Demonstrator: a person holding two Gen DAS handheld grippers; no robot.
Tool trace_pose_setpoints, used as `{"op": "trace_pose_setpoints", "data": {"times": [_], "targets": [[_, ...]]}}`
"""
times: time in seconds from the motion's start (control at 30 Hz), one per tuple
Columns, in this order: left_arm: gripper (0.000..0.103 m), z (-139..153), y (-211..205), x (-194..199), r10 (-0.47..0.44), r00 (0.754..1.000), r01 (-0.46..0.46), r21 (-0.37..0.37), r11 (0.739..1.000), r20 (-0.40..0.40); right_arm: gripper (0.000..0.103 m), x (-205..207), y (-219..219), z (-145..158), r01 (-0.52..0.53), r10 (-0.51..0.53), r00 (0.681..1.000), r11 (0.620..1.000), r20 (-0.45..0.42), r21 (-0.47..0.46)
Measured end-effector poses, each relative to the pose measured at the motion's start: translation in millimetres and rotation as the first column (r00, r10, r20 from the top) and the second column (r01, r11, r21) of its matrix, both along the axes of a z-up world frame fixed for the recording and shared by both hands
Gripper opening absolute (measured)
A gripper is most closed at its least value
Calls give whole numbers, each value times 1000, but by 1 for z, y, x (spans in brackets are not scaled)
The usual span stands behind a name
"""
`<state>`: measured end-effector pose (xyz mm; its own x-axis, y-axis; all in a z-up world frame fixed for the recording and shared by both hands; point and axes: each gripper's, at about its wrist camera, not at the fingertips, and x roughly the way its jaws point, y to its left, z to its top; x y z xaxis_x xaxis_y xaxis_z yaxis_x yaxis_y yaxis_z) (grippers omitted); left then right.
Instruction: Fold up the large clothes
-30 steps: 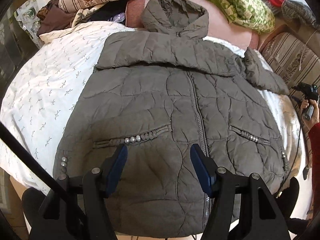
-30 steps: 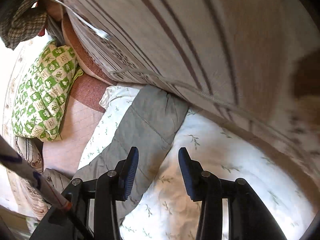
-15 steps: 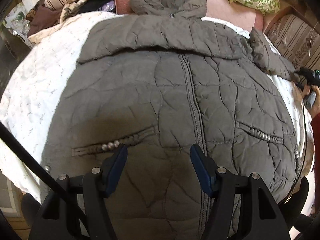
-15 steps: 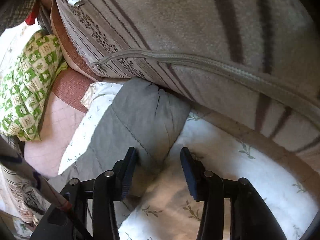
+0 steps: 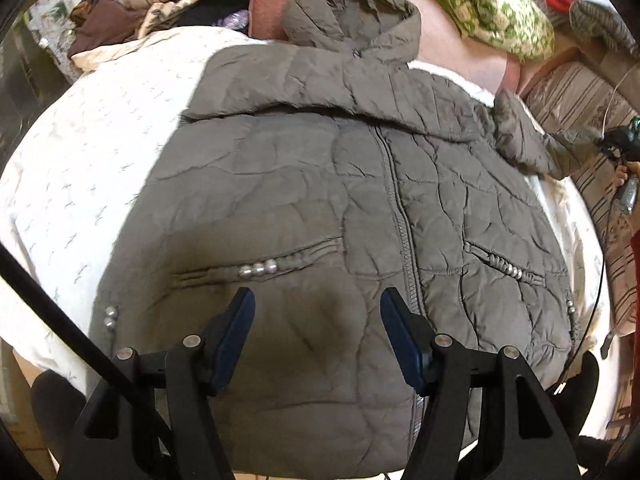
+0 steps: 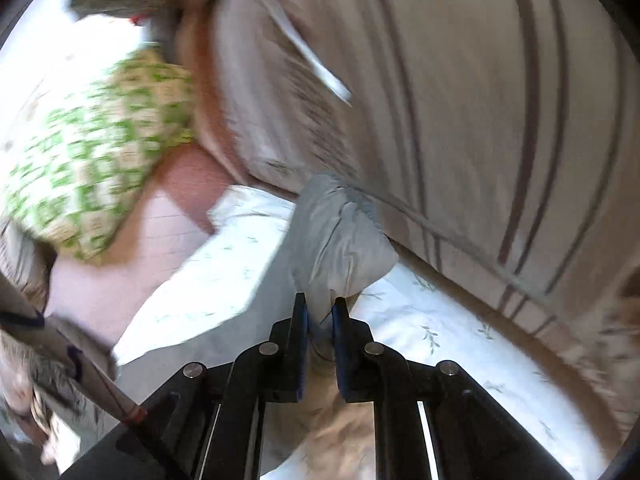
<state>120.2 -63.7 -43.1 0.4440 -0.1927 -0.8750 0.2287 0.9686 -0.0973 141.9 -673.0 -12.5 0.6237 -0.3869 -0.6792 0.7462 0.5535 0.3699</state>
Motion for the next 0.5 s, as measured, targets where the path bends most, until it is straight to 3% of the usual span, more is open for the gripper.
{"op": "trace_pose_setpoints", "data": {"times": [0.13, 0.27, 0.4, 0.5], "targets": [[64, 9, 23, -12, 49, 997, -52, 38, 998, 67, 12, 9, 71, 67, -121, 125, 992, 981, 16, -151], [64, 13, 48, -22, 88, 991, -92, 35, 995, 102, 12, 28, 167, 120, -281, 298, 954, 926, 30, -251], [64, 11, 70, -28, 107, 988, -112, 39, 993, 111, 12, 56, 263, 143, -431, 455, 890, 853, 18, -294], [64, 6, 84, -31, 127, 985, -134, 60, 989, 119, 12, 77, 329, 144, -544, 571, 821, 784, 5, -297]]}}
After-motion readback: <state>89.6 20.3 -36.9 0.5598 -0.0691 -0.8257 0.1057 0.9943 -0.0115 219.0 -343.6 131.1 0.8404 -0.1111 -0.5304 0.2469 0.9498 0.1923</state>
